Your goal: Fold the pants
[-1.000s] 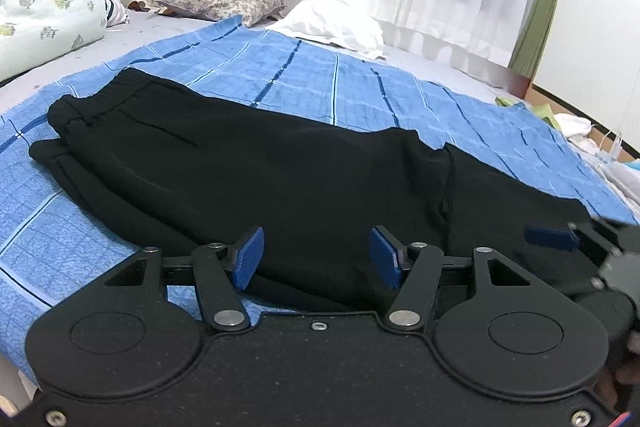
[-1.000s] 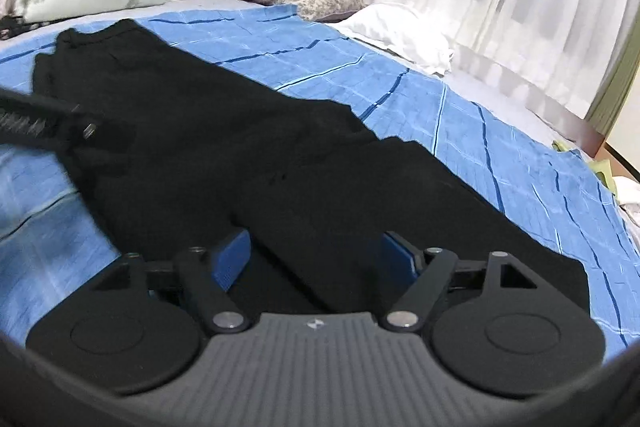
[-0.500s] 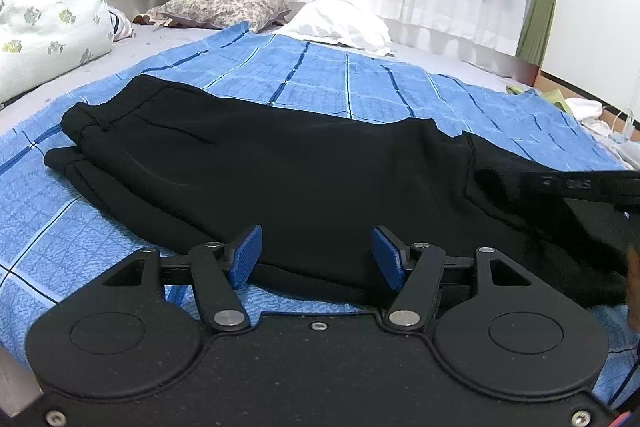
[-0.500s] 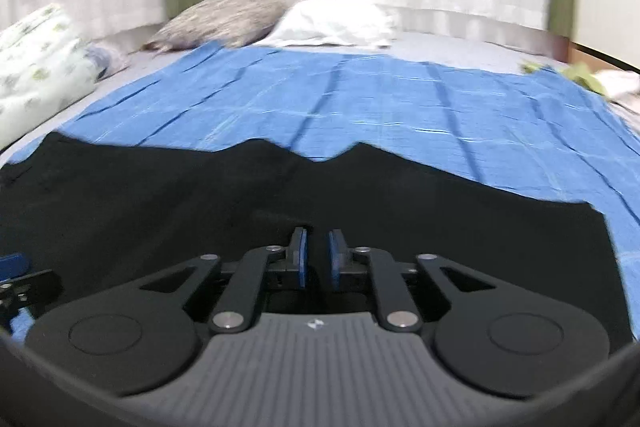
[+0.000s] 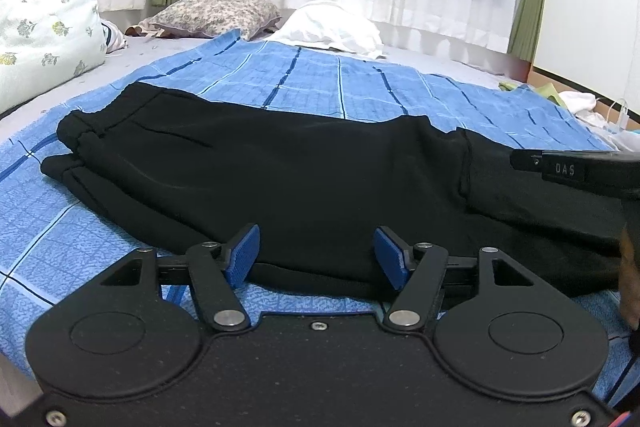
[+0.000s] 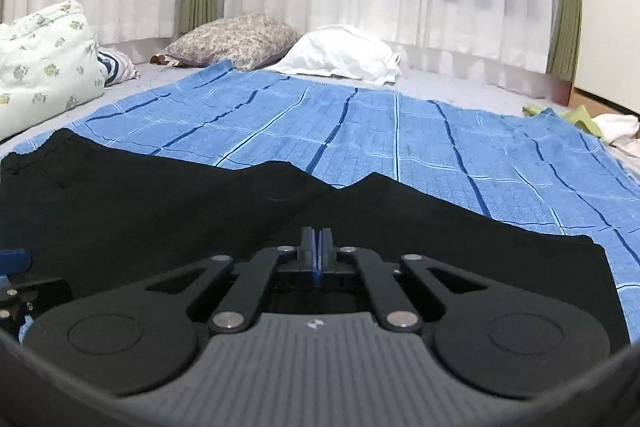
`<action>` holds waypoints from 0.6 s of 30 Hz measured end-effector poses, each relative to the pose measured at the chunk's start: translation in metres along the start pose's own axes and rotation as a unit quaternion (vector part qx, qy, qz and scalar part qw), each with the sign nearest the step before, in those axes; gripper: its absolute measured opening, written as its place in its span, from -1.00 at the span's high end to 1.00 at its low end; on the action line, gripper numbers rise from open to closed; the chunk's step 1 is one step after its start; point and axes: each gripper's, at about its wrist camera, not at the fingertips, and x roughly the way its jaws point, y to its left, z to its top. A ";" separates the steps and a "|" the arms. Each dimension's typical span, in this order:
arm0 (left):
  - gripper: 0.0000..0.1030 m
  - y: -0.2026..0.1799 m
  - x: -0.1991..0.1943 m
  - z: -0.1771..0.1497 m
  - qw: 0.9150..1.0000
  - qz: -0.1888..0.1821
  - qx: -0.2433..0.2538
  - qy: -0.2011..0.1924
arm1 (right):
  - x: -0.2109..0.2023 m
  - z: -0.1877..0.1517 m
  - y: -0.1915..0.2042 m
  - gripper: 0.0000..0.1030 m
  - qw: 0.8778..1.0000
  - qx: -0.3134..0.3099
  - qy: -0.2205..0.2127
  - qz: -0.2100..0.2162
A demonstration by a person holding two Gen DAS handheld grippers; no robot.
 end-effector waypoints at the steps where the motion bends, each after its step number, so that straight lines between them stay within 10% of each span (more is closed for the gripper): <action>1: -0.22 0.000 0.000 0.000 1.000 0.000 0.000 -0.001 | 0.001 0.000 -0.001 0.83 1.000 -0.003 0.009 0.007; 4: -0.23 0.001 0.000 -0.001 1.000 -0.001 0.001 -0.002 | 0.001 -0.002 0.003 0.01 0.997 -0.031 0.039 0.052; 8: -0.26 0.001 -0.001 -0.003 1.000 -0.003 0.003 -0.004 | 0.002 -0.015 0.023 -0.38 0.990 -0.091 0.074 0.079; 10: -0.27 0.000 -0.001 -0.003 1.000 -0.003 0.005 -0.005 | 0.005 -0.020 0.028 -0.30 0.990 -0.105 0.070 0.064; 13: -0.27 0.001 -0.001 -0.003 1.000 -0.004 0.005 -0.005 | 0.003 -0.012 0.020 0.62 0.995 -0.067 0.054 0.045; 18: -0.27 0.000 -0.001 -0.003 1.000 -0.003 0.004 -0.005 | 0.004 -0.002 -0.003 0.72 1.000 -0.006 0.028 0.004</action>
